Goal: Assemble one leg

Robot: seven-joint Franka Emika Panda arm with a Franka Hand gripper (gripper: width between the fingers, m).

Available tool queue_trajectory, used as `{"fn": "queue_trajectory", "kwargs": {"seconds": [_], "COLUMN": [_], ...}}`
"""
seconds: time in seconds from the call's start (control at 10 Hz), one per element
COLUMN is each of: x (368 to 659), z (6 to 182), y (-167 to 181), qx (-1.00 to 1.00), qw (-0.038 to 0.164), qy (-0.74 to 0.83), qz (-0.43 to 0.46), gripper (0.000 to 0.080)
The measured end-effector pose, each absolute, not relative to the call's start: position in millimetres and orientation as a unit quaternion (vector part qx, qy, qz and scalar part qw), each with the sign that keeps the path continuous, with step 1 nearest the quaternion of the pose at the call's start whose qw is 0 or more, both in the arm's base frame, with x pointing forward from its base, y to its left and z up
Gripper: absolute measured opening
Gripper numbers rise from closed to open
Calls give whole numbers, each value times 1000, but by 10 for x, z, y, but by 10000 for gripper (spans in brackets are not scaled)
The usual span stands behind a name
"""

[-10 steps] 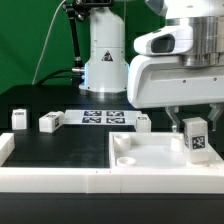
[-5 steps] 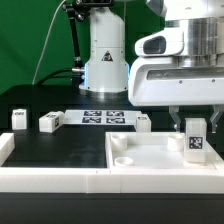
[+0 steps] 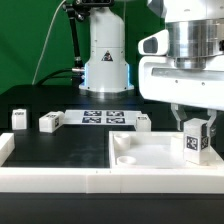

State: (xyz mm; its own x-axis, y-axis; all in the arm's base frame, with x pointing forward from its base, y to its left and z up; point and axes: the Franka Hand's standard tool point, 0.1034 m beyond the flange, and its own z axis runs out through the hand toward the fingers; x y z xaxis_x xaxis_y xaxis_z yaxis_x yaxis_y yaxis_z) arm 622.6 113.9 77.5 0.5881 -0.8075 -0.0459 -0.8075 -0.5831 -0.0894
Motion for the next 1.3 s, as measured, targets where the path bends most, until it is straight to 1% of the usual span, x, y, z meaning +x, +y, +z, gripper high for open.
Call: {"fn": "queue_trajectory", "kwargs": {"seconds": [0.3, 0.4, 0.6, 0.7, 0.8, 0.9, 1.0, 1.1, 1.2, 1.3], "x": [6235, 6231, 6229, 6228, 6229, 6232, 6232, 6229, 6228, 6224], "z": [768, 766, 766, 766, 768, 772, 773, 771, 772, 774], "y": [1152, 1160, 1185, 1192, 1192, 1193, 1196, 1210, 1220, 1226], "qx": [-803, -776, -727, -741, -752, -762, -795, -830, -850, -881], "qw": [56, 55, 60, 60, 61, 61, 61, 62, 62, 58], "qy": [593, 628, 684, 669, 656, 644, 603, 555, 523, 470], "qz": [3, 6, 15, 15, 14, 13, 9, 6, 4, 0], "gripper": [291, 291, 291, 377, 518, 607, 607, 642, 648, 648]}}
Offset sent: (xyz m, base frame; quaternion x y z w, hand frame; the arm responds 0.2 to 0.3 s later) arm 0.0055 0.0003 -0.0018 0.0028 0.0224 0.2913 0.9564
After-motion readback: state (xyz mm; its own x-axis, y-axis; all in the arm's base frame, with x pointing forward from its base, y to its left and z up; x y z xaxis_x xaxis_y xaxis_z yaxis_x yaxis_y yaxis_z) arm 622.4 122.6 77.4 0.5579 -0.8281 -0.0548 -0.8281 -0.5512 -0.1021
